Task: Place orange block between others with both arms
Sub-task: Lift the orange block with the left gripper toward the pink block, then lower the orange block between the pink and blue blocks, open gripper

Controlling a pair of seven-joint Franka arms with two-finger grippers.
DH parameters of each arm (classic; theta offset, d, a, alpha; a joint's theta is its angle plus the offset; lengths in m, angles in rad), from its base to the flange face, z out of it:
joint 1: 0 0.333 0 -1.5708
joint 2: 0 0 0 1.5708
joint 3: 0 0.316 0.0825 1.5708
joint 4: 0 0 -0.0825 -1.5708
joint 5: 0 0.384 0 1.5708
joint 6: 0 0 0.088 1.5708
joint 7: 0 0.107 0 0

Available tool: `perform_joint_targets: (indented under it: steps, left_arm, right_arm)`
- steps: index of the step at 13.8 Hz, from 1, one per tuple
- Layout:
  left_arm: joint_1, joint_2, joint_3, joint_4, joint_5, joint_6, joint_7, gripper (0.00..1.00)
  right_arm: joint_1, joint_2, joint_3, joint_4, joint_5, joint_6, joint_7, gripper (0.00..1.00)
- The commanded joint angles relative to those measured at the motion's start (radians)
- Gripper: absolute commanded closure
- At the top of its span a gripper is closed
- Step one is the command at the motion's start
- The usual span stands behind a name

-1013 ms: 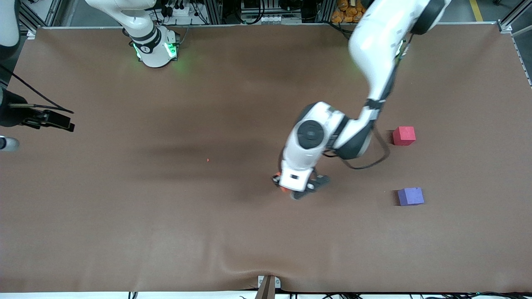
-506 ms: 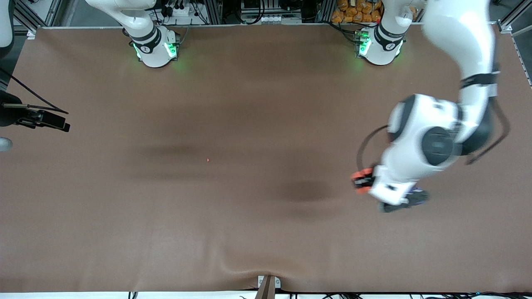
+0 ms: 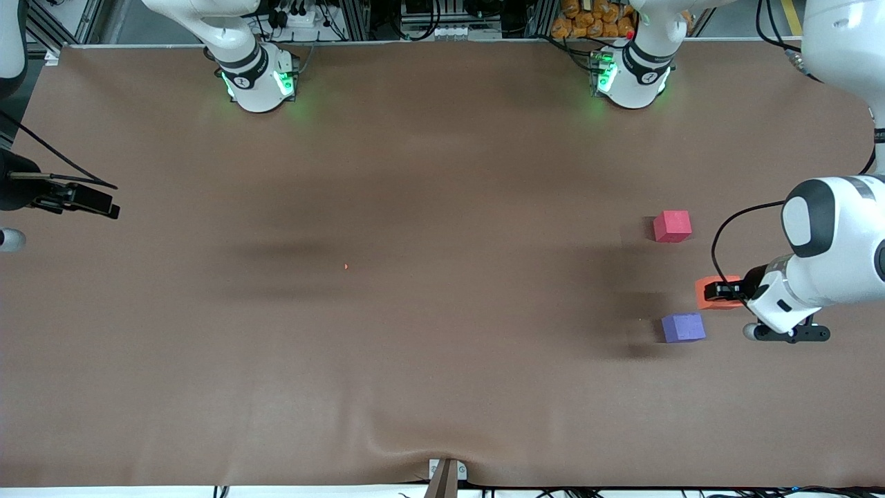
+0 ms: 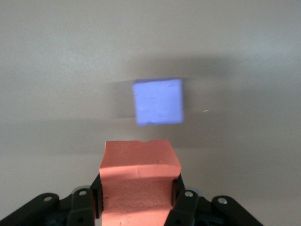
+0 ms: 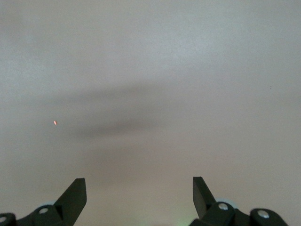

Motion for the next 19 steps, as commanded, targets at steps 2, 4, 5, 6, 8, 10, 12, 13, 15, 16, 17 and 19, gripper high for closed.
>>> perform_joint_targets:
  steps: [2, 4, 5, 6, 8, 10, 12, 13, 15, 16, 17, 19]
  left_arm:
    - [0.013, -0.052, -0.016, -0.194, -0.007, 0.161, 0.038, 1.00]
    - [0.013, -0.053, -0.019, -0.245, -0.010, 0.215, 0.035, 1.00]
    - [0.019, -0.059, -0.028, -0.271, -0.011, 0.247, 0.040, 1.00]
    - [0.024, -0.064, -0.037, -0.302, -0.011, 0.284, 0.040, 1.00]
    - [0.024, -0.066, -0.040, -0.336, -0.011, 0.333, 0.040, 1.00]
    - [0.025, -0.066, -0.042, -0.350, -0.016, 0.349, 0.040, 1.00]
    - [0.025, -0.066, -0.045, -0.357, -0.016, 0.356, 0.040, 1.00]
    - [0.025, -0.064, -0.052, -0.360, -0.017, 0.361, 0.040, 1.00]
    - [0.025, -0.063, -0.054, -0.367, -0.017, 0.369, 0.041, 1.00]
    - [0.025, -0.060, -0.054, -0.371, -0.017, 0.375, 0.041, 1.00]
    - [0.025, -0.058, -0.054, -0.379, -0.017, 0.389, 0.041, 1.00]
    - [0.025, -0.055, -0.054, -0.388, -0.017, 0.409, 0.040, 1.00]
  right_arm:
    - [0.011, 0.017, 0.004, 0.001, -0.011, -0.009, -0.010, 0.00]
    - [0.006, 0.047, 0.004, 0.007, -0.009, 0.000, -0.012, 0.00]
    - [0.008, 0.054, 0.004, 0.007, -0.011, 0.007, -0.010, 0.00]
    - [0.008, 0.057, 0.006, 0.015, -0.012, 0.017, -0.007, 0.00]
    - [0.012, 0.055, 0.006, 0.023, -0.011, 0.036, -0.001, 0.00]
    - [0.011, 0.054, 0.004, 0.024, -0.011, 0.030, 0.001, 0.00]
    - [0.011, 0.052, 0.004, 0.032, -0.011, 0.028, 0.001, 0.00]
    - [0.012, 0.052, 0.004, 0.036, -0.014, 0.027, -0.004, 0.00]
    - [0.012, 0.052, 0.006, 0.038, -0.015, 0.024, -0.003, 0.00]
    - [0.015, 0.051, 0.004, 0.038, -0.017, 0.024, -0.001, 0.00]
    - [0.014, 0.052, 0.004, 0.038, -0.009, 0.024, -0.004, 0.00]
    - [0.014, 0.052, 0.004, 0.038, -0.009, 0.024, -0.006, 0.00]
